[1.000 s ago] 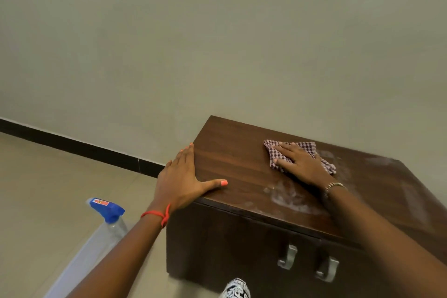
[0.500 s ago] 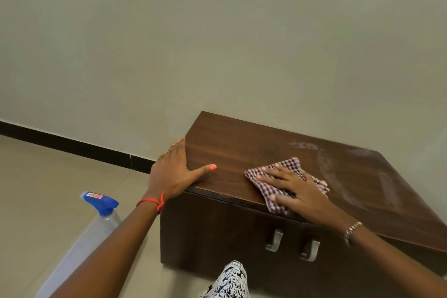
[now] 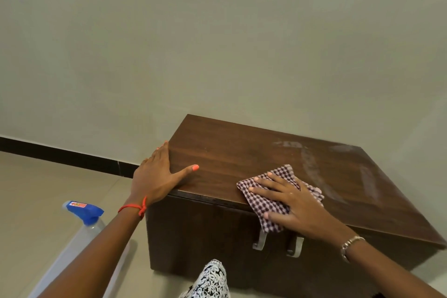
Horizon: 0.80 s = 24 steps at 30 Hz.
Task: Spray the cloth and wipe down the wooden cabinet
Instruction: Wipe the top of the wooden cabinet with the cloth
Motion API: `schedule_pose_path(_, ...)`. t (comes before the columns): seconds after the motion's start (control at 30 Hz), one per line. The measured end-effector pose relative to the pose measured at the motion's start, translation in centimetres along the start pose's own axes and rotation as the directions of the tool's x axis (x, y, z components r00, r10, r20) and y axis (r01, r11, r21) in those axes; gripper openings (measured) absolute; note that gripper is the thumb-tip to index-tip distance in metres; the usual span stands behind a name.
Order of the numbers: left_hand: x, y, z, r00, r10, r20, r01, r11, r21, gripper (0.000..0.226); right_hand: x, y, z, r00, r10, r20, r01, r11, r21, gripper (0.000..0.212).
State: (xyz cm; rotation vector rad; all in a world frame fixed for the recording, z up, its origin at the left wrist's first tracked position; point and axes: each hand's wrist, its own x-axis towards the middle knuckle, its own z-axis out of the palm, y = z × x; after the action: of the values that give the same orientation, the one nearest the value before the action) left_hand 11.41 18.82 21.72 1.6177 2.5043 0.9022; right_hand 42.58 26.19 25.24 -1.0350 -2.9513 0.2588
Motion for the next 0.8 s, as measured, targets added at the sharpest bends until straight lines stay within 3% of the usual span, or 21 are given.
schedule_pose_path(0.07, 0.0, 0.1, -0.1, 1.0, 0.001, -0.001, -0.001, 1.0, 0.004, 0.112, 1.4, -1.2, -0.2, 1.0, 0.006, -0.007, -0.006, 1.0, 0.002, 0.056)
schedule_pose_path(0.17, 0.1, 0.0, 0.0, 1.0, -0.009, 0.021, 0.008, 1.0, 0.007, 0.112, 4.4, -4.4, 0.9, 0.992, -0.119, -0.037, 0.117, 0.992, -0.041, 0.066)
schedule_pose_path(0.23, 0.0, -0.1, 0.0, 1.0, -0.005, 0.022, 0.005, 1.0, 0.008, 0.112, 5.4, -5.8, 1.4, 0.98, -0.196, -0.04, 0.194, 0.98, -0.052, 0.061)
schedule_pose_path(0.37, 0.2, -0.3, 0.0, 1.0, 0.018, 0.026, -0.018, 1.0, 0.023, 0.116, 3.1, -4.8, 1.3, 0.978, -0.204, -0.048, 0.203, 0.979, -0.01, 0.055)
schedule_pose_path(0.43, 0.2, -0.3, -0.1, 0.998, 0.062, 0.014, -0.063, 0.996, 0.068, 0.116, 0.7, -2.7, 1.2, 0.988, -0.137, -0.065, 0.138, 0.99, 0.014, 0.054)
schedule_pose_path(0.53, -0.5, 1.3, -0.2, 0.988, 0.151, -0.043, -0.147, 0.986, 0.083, 0.114, -1.4, 1.4, 0.5, 0.987, 0.121, -0.103, -0.116, 0.991, 0.06, 0.061)
schedule_pose_path(0.63, -1.2, 5.1, 0.4, 0.945, 0.323, 0.051, -0.325, 0.945, 0.037, 0.114, 0.9, 4.1, -0.7, 0.945, 0.314, -0.088, -0.307, 0.948, 0.085, 0.081)
schedule_pose_path(0.7, -1.3, 7.3, 1.4, 0.894, 0.419, 0.156, -0.428, 0.903, 0.028, 0.116, 2.7, 3.8, -1.0, 0.941, 0.337, -0.04, -0.334, 0.94, 0.067, 0.068)
schedule_pose_path(0.8, -0.9, 8.3, 2.1, 0.856, 0.448, 0.257, -0.47, 0.882, 0.027, 0.116, 0.7, 2.6, -0.2, 0.975, 0.208, -0.075, -0.204, 0.977, 0.062, 0.052)
